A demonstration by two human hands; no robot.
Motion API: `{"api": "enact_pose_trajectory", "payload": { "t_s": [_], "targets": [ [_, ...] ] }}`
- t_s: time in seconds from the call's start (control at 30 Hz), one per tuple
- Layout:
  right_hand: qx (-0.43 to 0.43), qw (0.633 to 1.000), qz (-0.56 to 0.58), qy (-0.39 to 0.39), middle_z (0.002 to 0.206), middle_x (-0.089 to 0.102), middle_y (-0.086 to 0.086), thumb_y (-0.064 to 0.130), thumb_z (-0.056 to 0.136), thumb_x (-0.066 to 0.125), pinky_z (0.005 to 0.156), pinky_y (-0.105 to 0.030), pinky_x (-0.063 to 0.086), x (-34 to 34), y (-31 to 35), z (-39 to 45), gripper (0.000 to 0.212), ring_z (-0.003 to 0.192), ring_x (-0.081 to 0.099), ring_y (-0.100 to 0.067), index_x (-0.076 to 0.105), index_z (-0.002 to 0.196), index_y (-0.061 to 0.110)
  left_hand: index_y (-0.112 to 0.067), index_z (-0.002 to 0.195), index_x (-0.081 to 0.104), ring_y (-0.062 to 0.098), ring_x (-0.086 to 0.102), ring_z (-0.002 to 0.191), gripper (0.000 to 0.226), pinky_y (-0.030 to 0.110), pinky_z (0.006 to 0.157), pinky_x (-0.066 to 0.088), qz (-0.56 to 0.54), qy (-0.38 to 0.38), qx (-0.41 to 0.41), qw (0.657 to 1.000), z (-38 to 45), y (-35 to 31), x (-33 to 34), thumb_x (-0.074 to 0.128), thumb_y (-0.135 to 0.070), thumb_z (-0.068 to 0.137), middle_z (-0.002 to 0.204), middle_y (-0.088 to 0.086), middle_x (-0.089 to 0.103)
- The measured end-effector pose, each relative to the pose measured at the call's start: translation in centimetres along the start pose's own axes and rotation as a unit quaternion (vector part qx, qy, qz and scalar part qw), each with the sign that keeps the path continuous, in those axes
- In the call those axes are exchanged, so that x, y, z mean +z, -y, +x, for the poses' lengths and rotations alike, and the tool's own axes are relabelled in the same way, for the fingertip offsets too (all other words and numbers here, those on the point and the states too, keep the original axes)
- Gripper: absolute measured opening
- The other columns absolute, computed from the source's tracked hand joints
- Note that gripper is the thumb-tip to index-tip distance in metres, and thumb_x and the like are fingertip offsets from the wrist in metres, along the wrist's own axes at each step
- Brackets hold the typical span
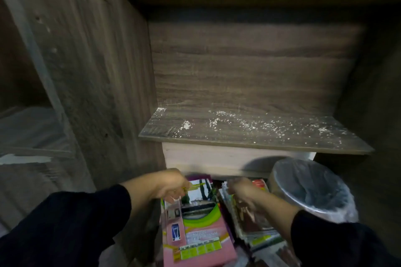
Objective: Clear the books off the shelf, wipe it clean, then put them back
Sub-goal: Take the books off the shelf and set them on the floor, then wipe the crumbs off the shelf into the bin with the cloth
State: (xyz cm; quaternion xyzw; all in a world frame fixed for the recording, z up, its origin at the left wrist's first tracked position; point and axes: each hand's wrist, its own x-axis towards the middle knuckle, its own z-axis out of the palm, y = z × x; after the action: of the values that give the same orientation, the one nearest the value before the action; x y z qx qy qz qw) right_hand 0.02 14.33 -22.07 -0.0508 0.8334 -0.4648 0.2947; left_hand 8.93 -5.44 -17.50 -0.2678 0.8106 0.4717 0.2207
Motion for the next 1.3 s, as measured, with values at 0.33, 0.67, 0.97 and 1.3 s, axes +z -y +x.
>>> {"api": "enact_pose_trajectory", "payload": {
  "t_s": [0.33,0.67,0.97,1.3],
  "targets": [
    [-0.036,0.996,0.066,-0.044,0.081,0.063,-0.003,0.013,0.090,0.051,0.068,-0.029,0.045,-7.0,5.6,-5.3,0.013,0.072,0.053,-0.020,0.063,0.085,0.011,-0.011,0.099,0.058,0.019,0.057,0.082,0.009,0.030,0.074,0.049,-0.008,-0.087,0.086,0.992,-4.0,-4.7,0.9,0.053,-0.018,0.094,0.097,0.009,0.065],
    [0.001,0.996,0.043,0.077,0.092,0.065,0.001,0.019,0.098,0.042,0.054,-0.022,0.046,-9.4,5.7,-2.6,0.018,0.067,0.058,-0.012,0.059,0.094,0.019,-0.009,0.108,0.060,0.017,0.062,0.079,0.017,0.025,0.066,0.050,-0.052,-0.103,0.107,0.988,-2.3,-7.9,0.2,0.049,-0.015,0.095,0.100,0.009,0.068],
    [-0.021,0.995,-0.005,0.102,0.083,0.067,0.005,0.016,0.098,0.041,0.052,-0.020,0.047,-10.8,5.2,-1.3,0.019,0.064,0.061,-0.010,0.054,0.110,0.016,-0.009,0.098,0.062,0.015,0.063,0.066,0.014,0.023,0.057,0.052,-0.036,-0.035,0.163,0.985,0.0,-9.8,0.0,0.049,-0.015,0.096,0.085,0.007,0.070],
    [-0.038,0.991,0.057,0.118,0.081,0.064,0.005,0.014,0.098,0.038,0.049,-0.019,0.043,-11.1,7.0,-1.9,0.019,0.059,0.059,-0.008,0.055,0.096,0.021,-0.015,0.069,0.058,0.007,0.056,0.047,0.036,0.018,0.044,0.040,-0.042,-0.143,0.315,0.938,-4.6,-17.7,0.2,0.042,0.008,0.091,0.067,0.003,0.062]
  ]
}}
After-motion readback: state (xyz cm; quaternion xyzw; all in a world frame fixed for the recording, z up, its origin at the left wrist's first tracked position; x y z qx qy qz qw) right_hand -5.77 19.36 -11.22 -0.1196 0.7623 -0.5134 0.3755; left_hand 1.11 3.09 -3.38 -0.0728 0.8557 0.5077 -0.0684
